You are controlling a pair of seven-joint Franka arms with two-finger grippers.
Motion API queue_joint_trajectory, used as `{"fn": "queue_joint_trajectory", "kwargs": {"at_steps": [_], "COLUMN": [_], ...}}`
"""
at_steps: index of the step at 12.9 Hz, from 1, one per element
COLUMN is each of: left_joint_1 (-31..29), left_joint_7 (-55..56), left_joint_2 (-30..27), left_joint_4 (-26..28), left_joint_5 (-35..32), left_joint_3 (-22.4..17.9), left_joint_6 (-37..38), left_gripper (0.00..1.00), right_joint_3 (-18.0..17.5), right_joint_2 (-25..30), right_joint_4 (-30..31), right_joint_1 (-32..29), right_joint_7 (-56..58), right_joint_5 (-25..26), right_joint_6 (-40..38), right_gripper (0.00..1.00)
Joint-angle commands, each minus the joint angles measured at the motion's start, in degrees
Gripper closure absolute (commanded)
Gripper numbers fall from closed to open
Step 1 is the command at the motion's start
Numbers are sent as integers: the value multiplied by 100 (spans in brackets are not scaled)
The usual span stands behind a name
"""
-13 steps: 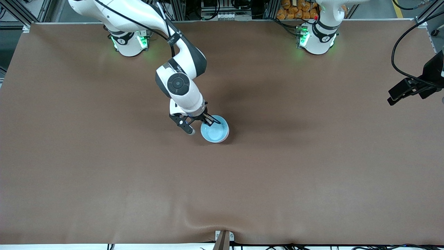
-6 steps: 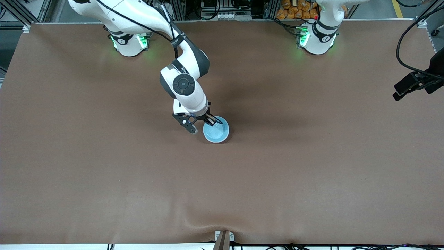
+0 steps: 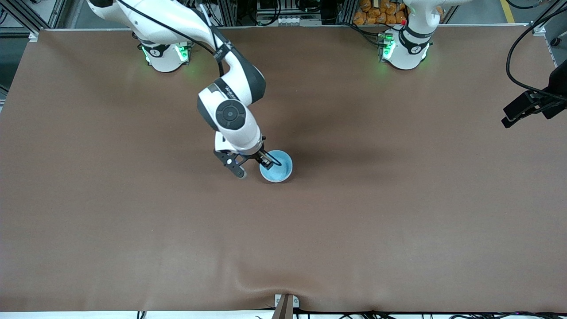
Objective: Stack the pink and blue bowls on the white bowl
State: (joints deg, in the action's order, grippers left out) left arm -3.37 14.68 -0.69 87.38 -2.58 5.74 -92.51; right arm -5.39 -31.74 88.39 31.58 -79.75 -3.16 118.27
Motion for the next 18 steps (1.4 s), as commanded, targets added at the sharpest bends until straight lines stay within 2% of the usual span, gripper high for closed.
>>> {"fn": "queue_joint_trajectory", "kwargs": {"at_steps": [1, 4, 8, 13, 15, 18], "left_joint_1": [21, 21, 21, 21, 21, 21], "left_joint_7": [-132, -132, -141, -141, -141, -141], "left_joint_2": [-107, -98, -107, -107, -107, -98], "left_joint_4": [60, 51, 51, 60, 51, 42], "left_joint_5": [117, 117, 117, 117, 117, 117], "left_joint_3": [-47, -47, -47, -47, -47, -47], "left_joint_6": [75, 67, 67, 75, 67, 49], "left_gripper": [0, 0, 0, 0, 0, 0], "right_joint_3": [-76, -76, -120, -94, -59, 205], "right_joint_2": [18, 526, 1142, 1784, 1995, 2539], "right_joint_4": [-497, -489, -454, -454, -454, -436], "right_joint_1": [-379, -914, -1977, -3156, -3411, -3413], "right_joint_7": [362, 1370, 2805, 5773, 6688, 7620], "right_joint_5": [105, 105, 79, 79, 79, 105], "right_joint_6": [-542, -1111, -1921, -2756, -2862, -2959], "right_gripper": [0, 0, 0, 0, 0, 0]}}
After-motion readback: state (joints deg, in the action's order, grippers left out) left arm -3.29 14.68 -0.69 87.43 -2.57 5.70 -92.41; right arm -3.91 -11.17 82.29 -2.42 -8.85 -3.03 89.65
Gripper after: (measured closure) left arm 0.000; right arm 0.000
